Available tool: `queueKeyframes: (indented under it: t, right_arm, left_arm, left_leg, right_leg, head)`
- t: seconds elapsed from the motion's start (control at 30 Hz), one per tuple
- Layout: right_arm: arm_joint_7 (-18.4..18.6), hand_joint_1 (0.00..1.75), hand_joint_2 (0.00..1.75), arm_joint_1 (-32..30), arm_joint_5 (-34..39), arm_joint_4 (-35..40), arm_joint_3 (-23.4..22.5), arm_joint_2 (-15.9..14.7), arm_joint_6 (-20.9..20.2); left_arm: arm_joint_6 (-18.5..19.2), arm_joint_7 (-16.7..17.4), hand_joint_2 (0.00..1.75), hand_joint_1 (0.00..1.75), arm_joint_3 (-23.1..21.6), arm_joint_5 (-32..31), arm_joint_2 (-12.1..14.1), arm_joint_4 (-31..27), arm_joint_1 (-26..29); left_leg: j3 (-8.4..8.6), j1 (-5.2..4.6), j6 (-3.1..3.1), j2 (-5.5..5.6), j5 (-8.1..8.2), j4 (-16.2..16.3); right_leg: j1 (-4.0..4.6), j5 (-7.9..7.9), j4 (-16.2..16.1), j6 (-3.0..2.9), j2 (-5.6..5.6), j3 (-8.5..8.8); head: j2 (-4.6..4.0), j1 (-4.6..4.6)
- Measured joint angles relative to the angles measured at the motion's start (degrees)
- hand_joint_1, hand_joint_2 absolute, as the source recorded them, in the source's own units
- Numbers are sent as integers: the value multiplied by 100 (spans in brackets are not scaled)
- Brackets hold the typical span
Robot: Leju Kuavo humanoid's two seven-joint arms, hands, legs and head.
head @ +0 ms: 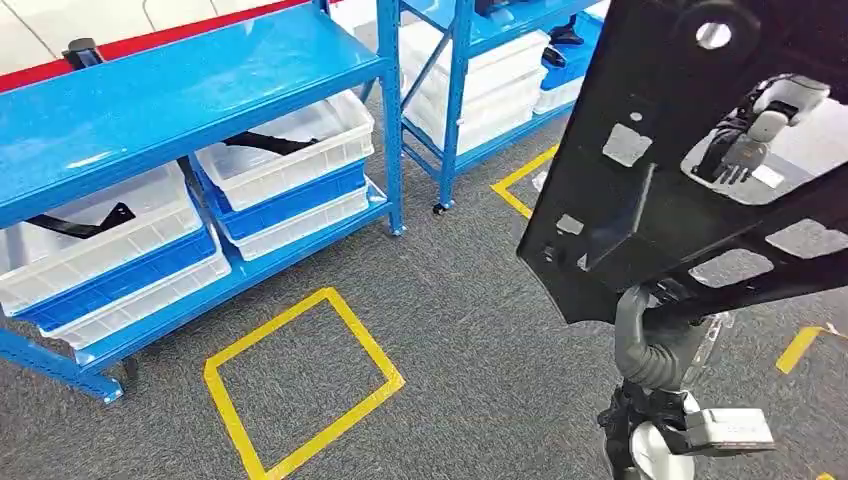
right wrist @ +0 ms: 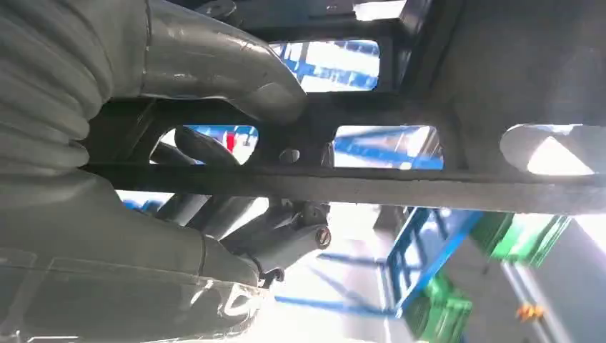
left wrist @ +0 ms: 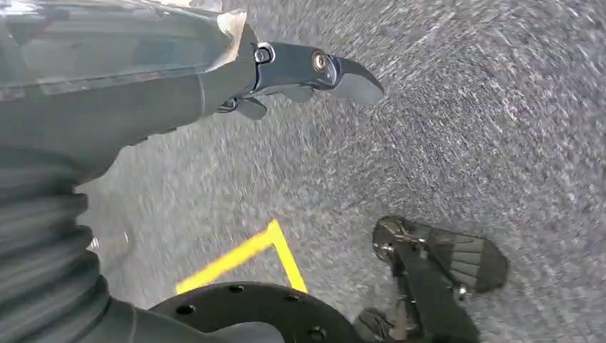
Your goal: Take the parts from the cabinet and place them on the table.
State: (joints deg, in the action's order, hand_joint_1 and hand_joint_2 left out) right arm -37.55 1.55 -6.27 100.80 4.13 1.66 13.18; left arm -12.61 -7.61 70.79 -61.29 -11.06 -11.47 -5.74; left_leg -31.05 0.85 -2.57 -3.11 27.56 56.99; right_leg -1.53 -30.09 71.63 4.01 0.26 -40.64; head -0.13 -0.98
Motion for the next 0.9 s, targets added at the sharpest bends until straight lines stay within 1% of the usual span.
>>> queueKeyframes:
  t: [0.03,0.07,0.1,0.13,0.17,0.2,0.23,0.27,0.3,0.33,0.37,0.4,0.43,0.47,0.5,0.53,0.57,0.6,0.63,0.67,0.7,0.73,0.77,0.8,0.83,0.87,0.9]
  right_arm:
    - [0,175,175,2,-13,-15,0,6,0]
    - [0,175,175,4,-15,-22,-2,13,0]
    - [-2,175,175,18,-15,-30,-4,26,7]
    - [0,175,175,34,-9,-37,-4,52,20]
    - [7,175,175,31,2,-37,-24,68,33]
    - [13,175,175,14,22,-35,-61,68,37]
    - [15,175,175,-11,42,-28,-107,68,39]
    - [15,175,175,-40,46,0,-153,68,44]
    - [15,175,175,-75,42,37,-183,81,57]
    - [15,175,175,-77,50,48,-199,85,59]
    - [15,175,175,-90,42,48,-210,103,59]
    - [13,175,175,-120,24,50,-216,114,59]
    - [9,175,175,-157,9,50,-232,116,59]
    - [13,175,175,-190,24,50,-256,114,61]
    - [39,175,175,-201,133,48,-291,114,57]
    - [44,175,175,-202,188,48,-315,114,46]
    - [33,175,175,-202,175,48,-332,114,48]
    - [26,175,175,-215,146,50,-343,114,66]
    - [24,175,175,-219,125,68,-354,111,63]
    - [24,175,175,-237,103,87,-354,116,63]
    - [24,175,175,-259,105,105,-354,118,59]
    - [26,175,175,-292,105,118,-358,116,50]
    - [31,175,175,-319,113,135,-373,116,39]
    - [31,175,175,-358,122,138,-387,114,37]
    - [31,175,175,-360,120,144,-389,114,37]
    - [31,175,175,-369,125,144,-389,116,37]
    - [31,175,175,-400,144,144,-393,118,37]
  left_arm:
    - [4,-2,175,0,-26,-32,-4,0,-6]
    - [2,-20,175,0,-35,-50,-2,0,-10]
    - [-4,-33,175,0,-56,-74,9,-4,-10]
    - [-13,-43,175,0,-85,-113,9,-7,-10]
    - [-7,-104,175,0,-120,-142,18,-7,-7]
    - [2,-166,175,0,-155,-164,20,-7,-18]
    - [9,-230,175,0,-177,-186,17,-7,-30]
    - [31,-267,175,0,-208,-243,9,-7,-35]
    - [59,-284,175,0,-256,-279,20,-7,-39]
    - [74,-291,175,0,-282,-288,20,-7,-34]
    - [79,-298,175,0,-293,-316,18,-7,-39]
    - [83,-258,175,0,-319,-365,22,-7,-29]
    - [76,-203,175,0,-348,-398,31,-7,-13]
    - [57,-118,175,0,-374,-417,42,-7,-5]
    - [55,-68,175,0,-382,-415,48,-7,7]
    - [63,-68,175,0,-389,-415,52,-7,12]
    - [83,-66,175,0,-411,-457,57,-7,13]
    - [79,-19,175,0,-450,-536,68,-7,15]
    - [55,63,175,0,-489,-588,72,-7,13]
    - [18,128,175,0,-513,-586,76,-7,14]
    - [-20,198,175,0,-522,-564,83,-7,16]
    - [-33,234,175,0,-522,-531,87,-7,17]
    - [-42,245,175,0,-522,-516,90,-5,19]
    - [-39,227,175,0,-527,-520,98,-7,11]
    - [-46,195,175,0,-540,-538,103,-7,14]
    - [-57,188,175,0,-555,-555,107,-7,28]
    - [-77,190,175,0,-559,-553,109,-7,46]
  left_leg:
    - [10,9,17,-65,10,1]
    - [26,12,40,-114,24,5]
    - [45,-31,81,-175,45,17]
    - [49,-54,122,-216,70,23]
    - [59,-68,153,-270,64,16]
    - [69,-64,177,-312,62,17]
    - [85,-55,207,-374,57,1]
    - [71,-30,257,-368,101,14]
    - [13,-5,289,-83,230,149]
    - [-117,3,283,123,446,469]
    - [-329,-1,284,244,698,956]
    - [-554,-1,289,300,903,1454]
    - [-714,-1,288,324,987,1782]
    - [-760,0,284,329,931,1845]
    - [-683,5,276,330,743,1638]
    - [-480,17,270,349,463,1202]
    - [-249,41,268,436,208,706]
    - [-66,87,263,723,106,287]
    - [-8,88,268,825,179,143]
    - [-41,69,249,780,176,182]
    - [-51,32,212,721,182,188]
    - [-43,9,168,660,168,189]
    - [4,26,99,576,123,146]
    - [12,30,48,498,89,110]
    - [3,30,12,428,79,107]
    - [-2,18,1,354,81,107]
    - [-6,9,-7,265,86,107]
  right_leg:
    - [-19,186,-527,68,-67,292]
    - [-23,347,-1074,115,-228,605]
    - [-13,376,-1461,89,-506,795]
    - [51,416,-1450,21,-475,823]
    - [50,422,-1418,-55,-384,794]
    - [64,425,-1408,-74,-336,764]
    - [74,432,-1412,-107,-273,745]
    - [-28,467,-1446,-173,-202,772]
    - [-40,473,-1447,-184,-148,769]
    - [-41,480,-1445,-262,-103,760]
    - [-27,483,-1445,-296,-39,753]
    - [-12,493,-1443,-313,34,746]
    - [1,490,-1442,-317,104,744]
    - [5,491,-1438,-317,187,746]
    - [4,491,-1426,-316,271,745]
    - [-5,491,-1407,-312,360,747]
    - [-13,489,-1386,-309,429,747]
    - [-13,477,-1359,-284,488,725]
    - [68,470,-1310,-246,545,668]
    - [31,500,-1332,-203,606,636]
    - [17,520,-1351,-161,654,615]
    - [18,551,-1376,-105,732,603]
    - [32,567,-1381,-65,780,521]
    - [11,505,-1248,-72,405,485]
    - [41,346,-961,-95,158,341]
    - [40,154,-531,-111,78,141]
    - [36,-23,-58,-120,52,-80]
  head:
    - [0,4]
    - [0,-4]
    - [0,-15]
    - [0,-5]
    - [0,35]
    - [0,31]
    - [0,33]
    - [0,39]
    - [0,48]
    - [0,55]
    - [0,79]
    - [0,74]
    - [0,77]
    - [0,77]
    - [0,79]
    - [0,79]
    - [0,81]
    - [0,76]
    - [0,79]
    - [0,65]
    - [0,68]
    - [2,68]
    - [0,69]
    - [0,63]
    - [0,-13]
    - [0,-20]
    - [0,-15]
